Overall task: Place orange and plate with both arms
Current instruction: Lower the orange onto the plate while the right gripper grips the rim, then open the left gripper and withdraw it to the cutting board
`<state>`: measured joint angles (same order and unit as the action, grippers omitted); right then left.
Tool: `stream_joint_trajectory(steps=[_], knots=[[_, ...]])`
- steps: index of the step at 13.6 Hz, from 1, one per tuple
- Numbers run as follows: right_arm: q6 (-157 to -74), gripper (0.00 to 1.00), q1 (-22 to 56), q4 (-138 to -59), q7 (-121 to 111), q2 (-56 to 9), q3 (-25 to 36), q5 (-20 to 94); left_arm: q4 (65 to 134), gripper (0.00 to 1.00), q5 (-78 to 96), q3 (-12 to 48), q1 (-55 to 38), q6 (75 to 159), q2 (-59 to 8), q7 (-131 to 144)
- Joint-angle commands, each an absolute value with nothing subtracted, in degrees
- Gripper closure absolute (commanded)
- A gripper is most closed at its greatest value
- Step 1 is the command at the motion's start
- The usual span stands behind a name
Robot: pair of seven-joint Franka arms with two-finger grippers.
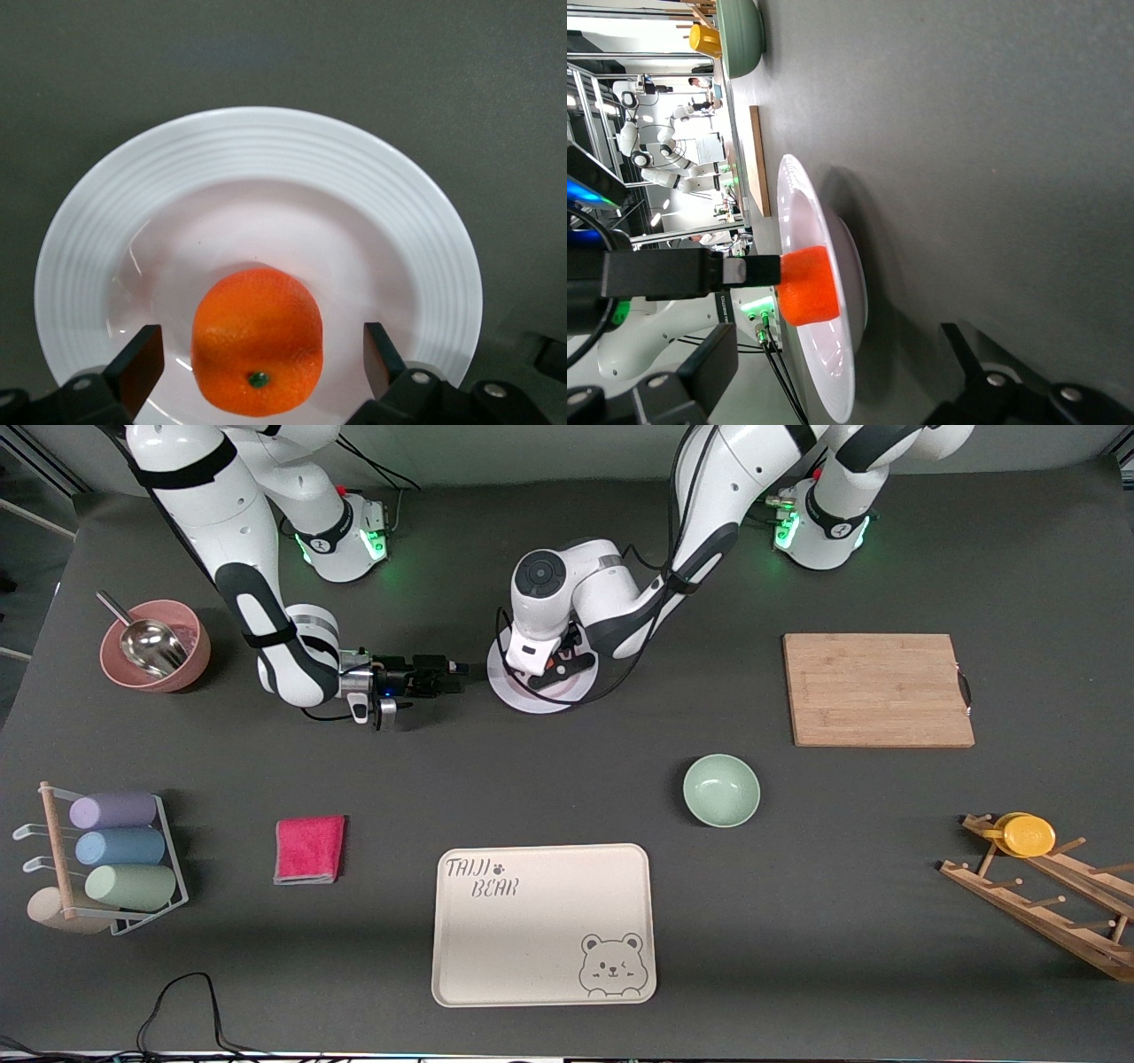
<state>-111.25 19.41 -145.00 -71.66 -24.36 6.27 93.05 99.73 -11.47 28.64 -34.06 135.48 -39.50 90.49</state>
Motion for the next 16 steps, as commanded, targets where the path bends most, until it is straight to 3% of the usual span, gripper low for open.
stream_joint_trajectory(steps=[1,5,7,12,16], knots=[[-111.53,0.00,23.37,-145.20,-75.31,-26.19,6.59,99.21,99.32,0.00,-12.48,28.04,-31.75,129.50,-36.40,86.00],[-111.62,0.00,24.70,-145.20,-75.32,-26.28,6.59,100.90,99.49,0.00,-10.29,28.39,-21.20,116.83,-27.44,69.29],[-111.88,0.00,24.79,-145.11,-75.41,-26.28,6.50,100.99,99.49,0.00,-6.61,25.60,-17.94,111.73,-22.61,58.07],[-114.87,0.01,30.22,-144.49,-75.41,-26.10,6.42,105.10,103.70,0.00,0.44,5.93,-18.11,102.59,-9.08,30.56],[-116.36,0.17,31.29,-144.32,-77.25,-25.93,6.50,105.64,104.41,0.00,-0.70,-6.57,-17.32,97.04,-3.00,13.56]])
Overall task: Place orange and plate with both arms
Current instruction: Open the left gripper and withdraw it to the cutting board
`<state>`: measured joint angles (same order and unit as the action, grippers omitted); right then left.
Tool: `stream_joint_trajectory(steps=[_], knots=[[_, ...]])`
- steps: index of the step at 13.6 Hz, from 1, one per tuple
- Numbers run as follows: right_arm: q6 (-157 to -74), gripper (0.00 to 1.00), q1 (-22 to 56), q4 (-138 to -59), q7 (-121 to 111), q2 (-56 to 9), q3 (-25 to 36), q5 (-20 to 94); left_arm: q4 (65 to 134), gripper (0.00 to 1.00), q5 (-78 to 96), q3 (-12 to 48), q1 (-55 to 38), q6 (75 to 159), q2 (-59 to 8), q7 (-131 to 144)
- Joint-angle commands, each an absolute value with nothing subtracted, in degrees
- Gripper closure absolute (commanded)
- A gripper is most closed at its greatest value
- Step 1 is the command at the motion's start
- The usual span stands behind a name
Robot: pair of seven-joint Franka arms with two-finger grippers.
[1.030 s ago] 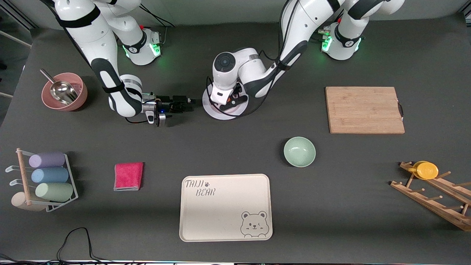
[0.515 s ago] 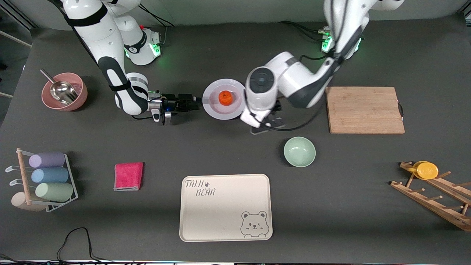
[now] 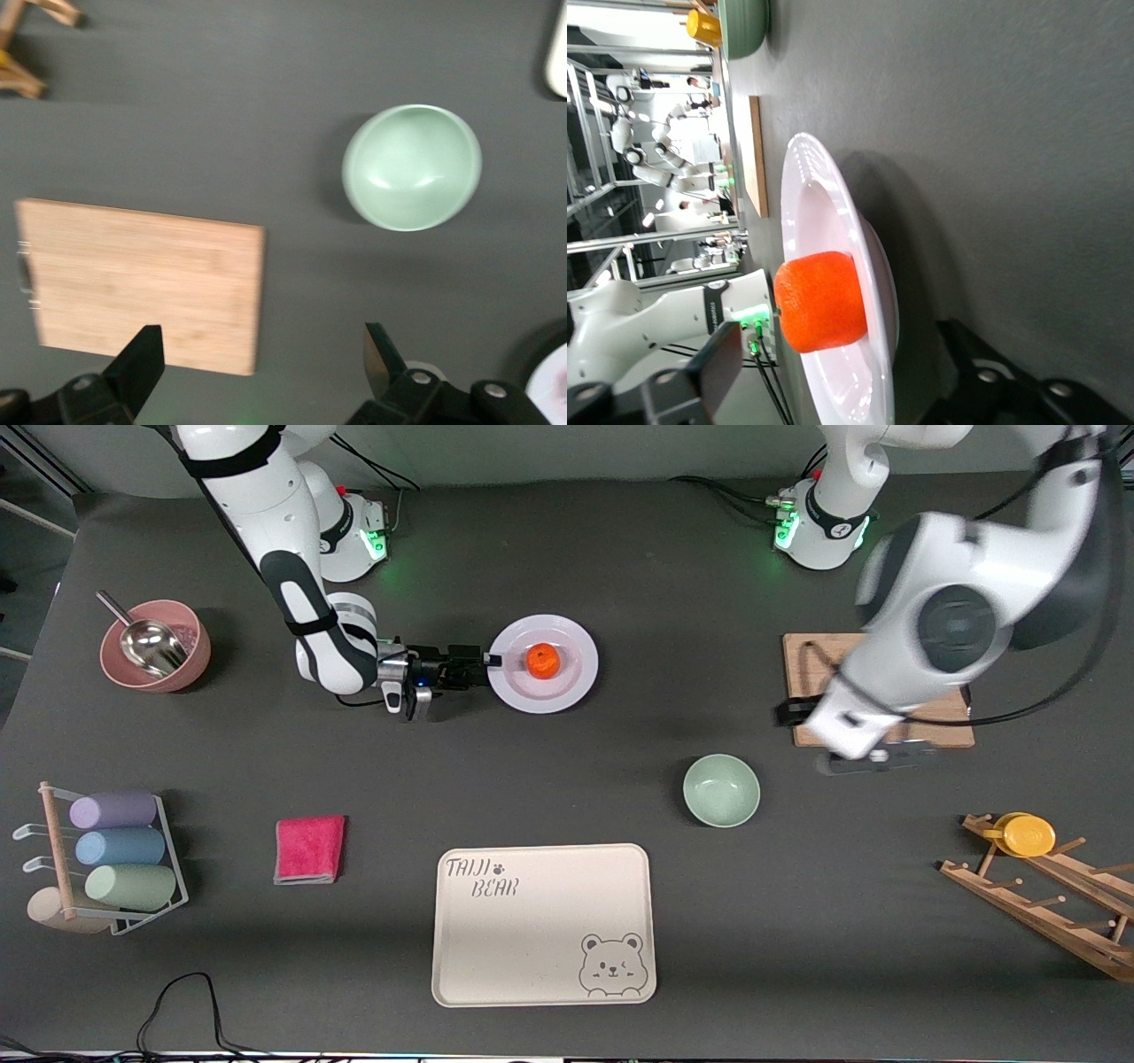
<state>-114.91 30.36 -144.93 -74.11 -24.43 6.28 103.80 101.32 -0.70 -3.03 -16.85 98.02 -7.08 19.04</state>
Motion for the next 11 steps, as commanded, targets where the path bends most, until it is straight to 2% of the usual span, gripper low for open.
stream_joint_trajectory(steps=[1,2,4,7,8,11], knots=[[-116.63,0.24,31.29,-144.32,-77.69,-25.75,6.50,105.64,104.59,0.00,-2.27,-8.16,-16.36,97.12,-2.21,11.62],[-116.72,0.34,31.20,-144.32,-79.09,-25.84,6.50,105.64,104.59,0.00,-3.16,-7.48,-12.35,97.55,-1.76,8.47],[-116.81,0.61,31.20,-144.32,-79.89,-25.93,6.50,105.64,104.59,0.00,-3.16,-0.12,-1.90,98.17,-1.06,2.57],[-116.81,0.94,31.11,-144.32,-79.89,-25.93,6.50,105.64,104.50,0.00,-3.34,0.09,-1.58,97.65,0.35,2.63],[-116.81,1.00,31.11,-144.32,-79.89,-25.84,6.50,105.64,104.50,0.00,-3.34,-0.52,-1.76,97.56,0.35,2.98],[-116.81,1.00,31.11,-144.32,-79.46,-25.58,6.50,105.56,104.68,0.00,-3.34,-3.77,-4.39,97.21,0.35,3.77]])
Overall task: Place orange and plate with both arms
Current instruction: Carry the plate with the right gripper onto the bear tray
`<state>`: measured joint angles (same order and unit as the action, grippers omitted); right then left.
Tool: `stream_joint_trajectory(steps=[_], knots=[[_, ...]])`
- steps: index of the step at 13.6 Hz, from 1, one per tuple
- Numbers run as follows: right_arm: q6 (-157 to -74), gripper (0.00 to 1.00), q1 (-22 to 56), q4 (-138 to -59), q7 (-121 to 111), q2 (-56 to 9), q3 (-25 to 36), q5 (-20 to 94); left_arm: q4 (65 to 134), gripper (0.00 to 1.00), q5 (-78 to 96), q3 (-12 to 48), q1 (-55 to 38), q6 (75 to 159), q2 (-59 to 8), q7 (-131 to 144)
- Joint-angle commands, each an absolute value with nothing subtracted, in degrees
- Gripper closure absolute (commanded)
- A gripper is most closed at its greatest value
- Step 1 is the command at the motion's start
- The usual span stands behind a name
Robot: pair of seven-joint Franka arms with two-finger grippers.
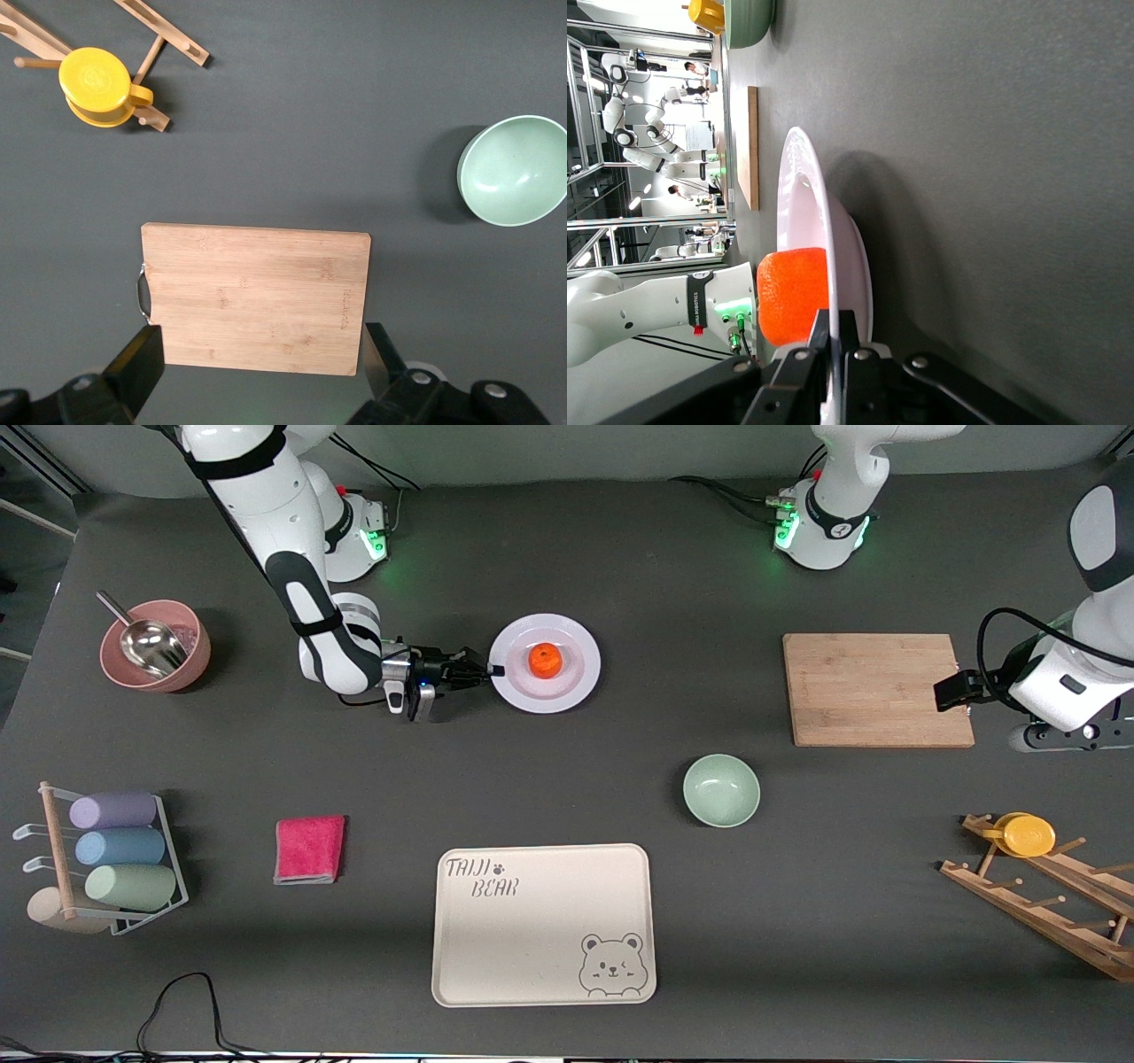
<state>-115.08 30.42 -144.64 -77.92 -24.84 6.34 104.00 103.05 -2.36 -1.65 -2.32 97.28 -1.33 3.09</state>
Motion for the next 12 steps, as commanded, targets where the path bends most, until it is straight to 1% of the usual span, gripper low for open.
stream_joint_trajectory(steps=[1,5,10,12], knots=[[-116.81,1.00,31.11,-144.32,-78.93,-25.32,6.50,105.56,104.68,0.00,-3.34,-3.87,-4.74,97.38,0.35,4.56],[-116.72,1.00,30.85,-144.32,-78.40,-24.08,6.68,105.47,104.41,0.00,-3.25,-3.87,-4.83,97.38,0.09,6.23],[-116.72,1.00,30.85,-144.05,-75.15,-21.71,6.68,105.03,103.18,0.00,-2.64,-3.96,-4.75,101.60,-0.26,5.54],[-116.72,1.00,30.85,-144.05,-73.05,-20.22,6.77,104.94,103.19,0.00,-1.85,-3.96,-3.43,104.67,-0.26,5.89]])
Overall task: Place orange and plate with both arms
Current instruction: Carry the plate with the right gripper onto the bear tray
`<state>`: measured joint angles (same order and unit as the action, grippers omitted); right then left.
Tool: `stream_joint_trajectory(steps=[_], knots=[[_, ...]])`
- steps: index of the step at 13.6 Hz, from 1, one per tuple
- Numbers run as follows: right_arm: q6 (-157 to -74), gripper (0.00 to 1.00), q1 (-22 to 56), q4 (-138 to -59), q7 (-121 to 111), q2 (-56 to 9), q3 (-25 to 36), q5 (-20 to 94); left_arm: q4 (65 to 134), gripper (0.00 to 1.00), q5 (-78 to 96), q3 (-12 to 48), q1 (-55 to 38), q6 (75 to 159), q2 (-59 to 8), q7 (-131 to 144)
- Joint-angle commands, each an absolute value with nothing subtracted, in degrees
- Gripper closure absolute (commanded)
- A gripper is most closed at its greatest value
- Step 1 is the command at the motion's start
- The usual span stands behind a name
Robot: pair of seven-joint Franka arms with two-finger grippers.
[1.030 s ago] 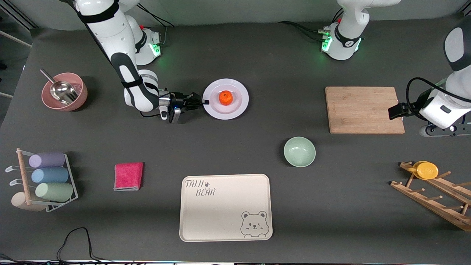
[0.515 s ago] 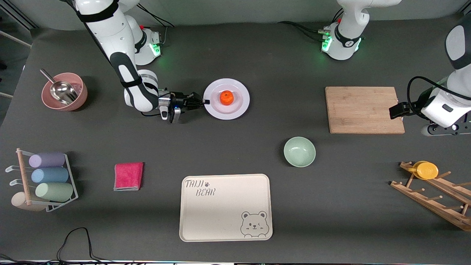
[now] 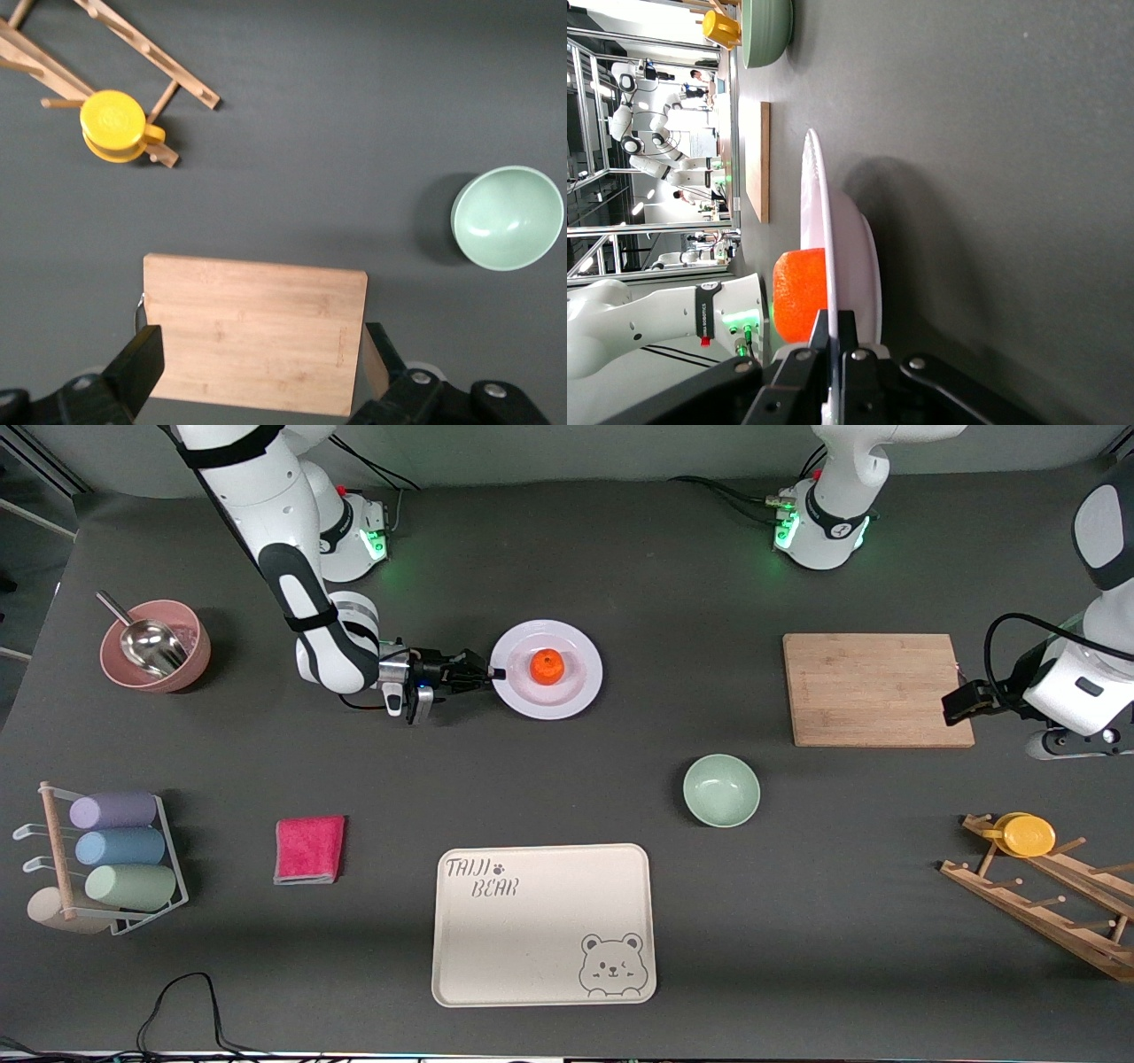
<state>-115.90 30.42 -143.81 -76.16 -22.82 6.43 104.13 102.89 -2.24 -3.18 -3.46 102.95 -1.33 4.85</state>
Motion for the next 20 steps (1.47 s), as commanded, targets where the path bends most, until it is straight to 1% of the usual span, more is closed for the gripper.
stream_joint_trajectory(steps=[1,4,6,8,11,16,18,20], knots=[[-116.72,1.00,30.85,-143.97,-71.73,-19.34,6.77,104.85,102.57,0.00,-1.93,-3.87,-2.64,104.76,-0.26,5.89],[-116.72,1.00,30.85,-143.44,-67.78,-16.71,6.94,104.68,102.04,0.00,-1.93,-3.34,-1.41,103.97,-0.35,5.36],[-116.72,1.00,30.50,-142.91,-67.32,-16.00,7.03,104.76,102.30,0.00,-1.76,-2.55,-2.19,103.80,-0.27,5.62],[-116.28,1.00,30.41,-140.47,-65.49,-15.91,8.69,104.59,102.57,0.00,-1.76,-2.46,-2.90,103.45,0.08,6.15],[-116.19,1.00,29.71,-130.56,-56.99,-18.71,9.23,103.98,103.71,0.00,-0.97,-2.46,-3.16,104.49,0.88,6.15],[-116.02,1.00,26.02,-112.36,-48.87,-28.19,9.23,101.25,103.71,0.00,-0.97,-2.55,-2.73,104.59,0.79,6.15],[-115.23,1.00,24.35,-103.50,-47.13,-34.25,9.14,101.60,103.71,0.00,-0.97,-2.55,-2.64,104.59,0.88,6.24],[-114.26,1.00,22.68,-91.64,-40.90,-41.97,9.14,101.25,103.71,0.00,-0.97,-2.55,-2.64,103.72,0.97,6.42]])
